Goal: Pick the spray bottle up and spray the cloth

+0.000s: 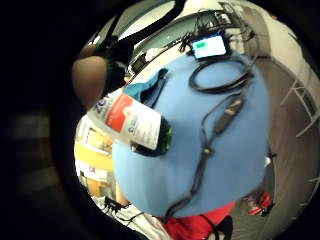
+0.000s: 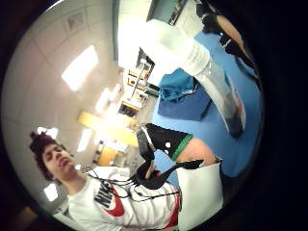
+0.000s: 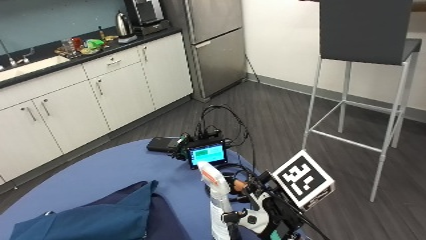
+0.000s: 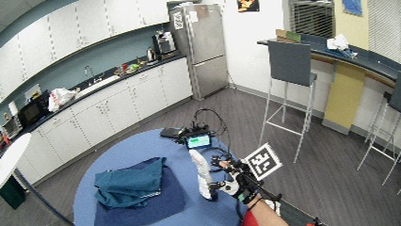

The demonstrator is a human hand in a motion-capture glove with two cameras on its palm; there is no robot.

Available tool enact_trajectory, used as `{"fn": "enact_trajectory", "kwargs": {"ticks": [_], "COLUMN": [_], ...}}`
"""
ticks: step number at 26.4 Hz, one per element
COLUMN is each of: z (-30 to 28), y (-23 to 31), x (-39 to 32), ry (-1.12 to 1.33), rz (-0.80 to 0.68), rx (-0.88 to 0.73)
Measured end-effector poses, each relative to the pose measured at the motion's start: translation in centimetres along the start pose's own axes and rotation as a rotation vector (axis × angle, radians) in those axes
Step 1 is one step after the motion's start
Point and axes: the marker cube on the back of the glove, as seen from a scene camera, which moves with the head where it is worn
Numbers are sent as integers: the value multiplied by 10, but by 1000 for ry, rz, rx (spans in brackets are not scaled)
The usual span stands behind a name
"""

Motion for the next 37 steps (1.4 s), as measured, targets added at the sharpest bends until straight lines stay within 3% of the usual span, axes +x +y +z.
{"fn": "enact_trajectory", "kwargs": {"ticks": [7,13,23,25,29,37], "z": [29,31,-78,-93,-64,29], "y": [-14,-25,-97,-116,-169,-201], "x": [12,9,-13,-32,-105,-114], "ry": [-133,-233,-110,-59,166,323], "rz": [40,34,-10,10,-23,58], "rx": [-37,33,124,56,-246,-508]}}
